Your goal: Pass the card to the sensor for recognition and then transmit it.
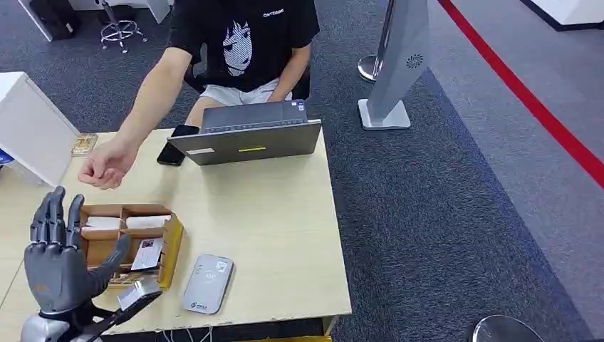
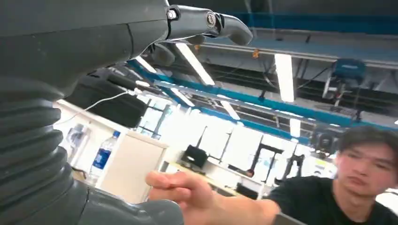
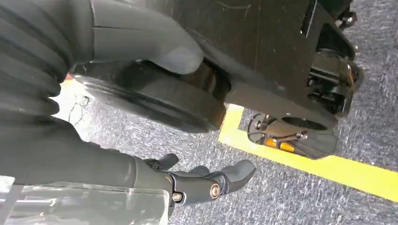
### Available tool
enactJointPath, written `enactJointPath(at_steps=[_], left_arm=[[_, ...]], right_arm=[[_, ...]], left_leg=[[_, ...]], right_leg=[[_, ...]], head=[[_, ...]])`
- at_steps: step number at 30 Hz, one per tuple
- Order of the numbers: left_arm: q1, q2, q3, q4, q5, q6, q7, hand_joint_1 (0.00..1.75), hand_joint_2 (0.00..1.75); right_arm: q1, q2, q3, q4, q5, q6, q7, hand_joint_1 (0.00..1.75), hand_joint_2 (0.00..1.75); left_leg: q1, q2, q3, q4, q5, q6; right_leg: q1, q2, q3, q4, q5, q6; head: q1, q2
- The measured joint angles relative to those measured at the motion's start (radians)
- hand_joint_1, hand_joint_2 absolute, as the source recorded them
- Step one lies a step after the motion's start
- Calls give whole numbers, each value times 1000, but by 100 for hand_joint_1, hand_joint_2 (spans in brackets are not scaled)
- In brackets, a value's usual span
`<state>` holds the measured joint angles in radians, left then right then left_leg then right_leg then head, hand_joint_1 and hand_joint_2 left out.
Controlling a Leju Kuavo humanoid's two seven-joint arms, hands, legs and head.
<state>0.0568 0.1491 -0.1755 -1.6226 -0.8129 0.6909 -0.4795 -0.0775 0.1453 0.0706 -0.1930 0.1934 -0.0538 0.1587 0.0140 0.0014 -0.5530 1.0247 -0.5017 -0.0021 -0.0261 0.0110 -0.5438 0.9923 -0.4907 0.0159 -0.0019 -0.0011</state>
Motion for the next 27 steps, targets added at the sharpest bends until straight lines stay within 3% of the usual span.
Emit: enactJointPath(at_steps=[6, 15, 18, 27], left_arm=[[75, -27, 0, -76, -47, 0, 0, 0, 175], [105, -32, -27, -101, -109, -4, 13, 0, 175], [114, -16, -66, -101, -182, -6, 56, 0, 175], [134, 46, -141, -108, -198, -10, 117, 0, 175]], right_arm=[[1, 0, -13, 0, -2, 0, 0, 0, 175], [2, 0, -19, 0, -2, 0, 0, 0, 175], [2, 0, -21, 0, -2, 0, 0, 0, 175], [3, 0, -36, 2, -6, -1, 0, 0, 175]], left_leg=[[0, 0, 0, 0, 0, 0], [0, 0, 1, 0, 1, 0], [0, 0, 1, 0, 0, 0], [0, 0, 1, 0, 0, 0]], right_leg=[[0, 0, 0, 0, 0, 0], [0, -1, 1, 0, 0, 0], [0, -1, 0, 0, 0, 0], [0, -1, 0, 0, 0, 0]], head=[[0, 0], [0, 0], [0, 0], [0, 0]])
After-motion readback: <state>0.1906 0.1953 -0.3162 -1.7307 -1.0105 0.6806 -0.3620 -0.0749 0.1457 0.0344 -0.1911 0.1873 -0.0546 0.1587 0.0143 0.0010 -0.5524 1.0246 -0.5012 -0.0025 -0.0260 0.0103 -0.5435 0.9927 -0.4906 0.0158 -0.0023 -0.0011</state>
